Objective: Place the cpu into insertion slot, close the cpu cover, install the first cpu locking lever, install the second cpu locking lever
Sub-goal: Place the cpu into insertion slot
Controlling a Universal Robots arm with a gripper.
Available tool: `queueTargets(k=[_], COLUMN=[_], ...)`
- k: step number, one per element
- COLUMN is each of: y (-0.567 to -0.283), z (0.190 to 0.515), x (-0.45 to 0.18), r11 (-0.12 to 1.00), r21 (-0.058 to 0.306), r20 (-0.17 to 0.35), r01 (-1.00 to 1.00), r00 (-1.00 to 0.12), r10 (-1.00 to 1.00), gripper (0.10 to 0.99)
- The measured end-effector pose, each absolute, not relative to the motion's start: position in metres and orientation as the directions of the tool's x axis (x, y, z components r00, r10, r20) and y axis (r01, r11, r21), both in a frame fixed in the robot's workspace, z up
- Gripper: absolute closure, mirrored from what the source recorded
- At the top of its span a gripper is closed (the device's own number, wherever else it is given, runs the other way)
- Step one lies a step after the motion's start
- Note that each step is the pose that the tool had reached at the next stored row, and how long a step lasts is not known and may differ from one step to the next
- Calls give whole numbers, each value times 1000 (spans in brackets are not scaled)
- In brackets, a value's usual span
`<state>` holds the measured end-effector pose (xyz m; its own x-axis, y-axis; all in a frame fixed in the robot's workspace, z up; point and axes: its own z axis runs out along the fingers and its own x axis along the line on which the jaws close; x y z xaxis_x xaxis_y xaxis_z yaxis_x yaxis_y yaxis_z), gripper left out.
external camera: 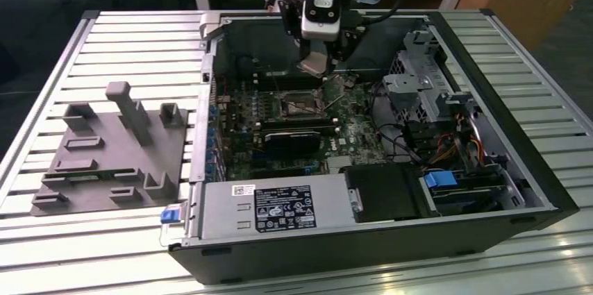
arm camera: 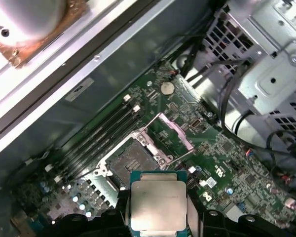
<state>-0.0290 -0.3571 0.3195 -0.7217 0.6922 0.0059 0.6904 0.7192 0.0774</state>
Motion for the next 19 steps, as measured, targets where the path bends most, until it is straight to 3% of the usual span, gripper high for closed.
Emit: queueTargets(k=[19], y=[-357], z=[317], x=[-29], r11=[456], r21=[76], r20=[2], r01=[887], r00=[-458], r10=[889], gripper=[545])
